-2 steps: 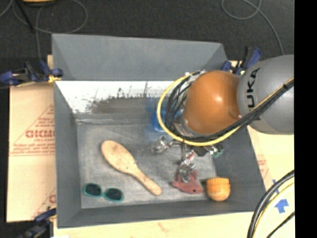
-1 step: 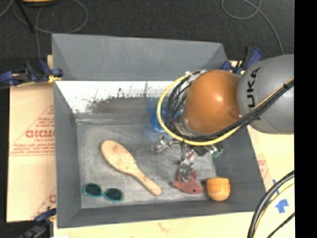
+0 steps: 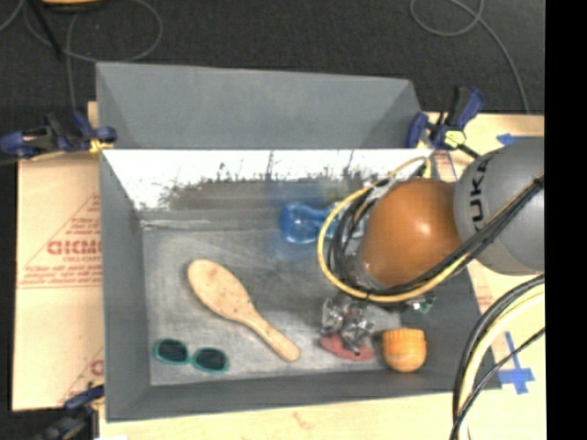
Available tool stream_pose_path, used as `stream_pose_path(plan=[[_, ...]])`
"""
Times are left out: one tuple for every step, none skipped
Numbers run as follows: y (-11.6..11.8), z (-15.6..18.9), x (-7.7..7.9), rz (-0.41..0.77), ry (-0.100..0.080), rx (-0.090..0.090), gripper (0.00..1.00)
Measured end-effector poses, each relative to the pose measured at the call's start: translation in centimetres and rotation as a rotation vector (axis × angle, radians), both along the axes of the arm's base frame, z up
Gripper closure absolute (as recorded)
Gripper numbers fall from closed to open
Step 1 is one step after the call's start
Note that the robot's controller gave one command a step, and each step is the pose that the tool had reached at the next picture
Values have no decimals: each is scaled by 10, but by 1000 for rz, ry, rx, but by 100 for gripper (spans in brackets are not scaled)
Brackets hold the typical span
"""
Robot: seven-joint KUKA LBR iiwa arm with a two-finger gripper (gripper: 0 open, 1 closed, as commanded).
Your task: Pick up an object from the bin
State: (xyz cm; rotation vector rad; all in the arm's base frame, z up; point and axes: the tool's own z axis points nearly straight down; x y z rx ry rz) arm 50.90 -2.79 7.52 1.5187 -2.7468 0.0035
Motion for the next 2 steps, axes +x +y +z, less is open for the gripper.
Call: stream_pose_path(plan=[[0, 0, 0, -1, 0, 0, 100], [2, 110, 18, 24, -4, 6, 100]])
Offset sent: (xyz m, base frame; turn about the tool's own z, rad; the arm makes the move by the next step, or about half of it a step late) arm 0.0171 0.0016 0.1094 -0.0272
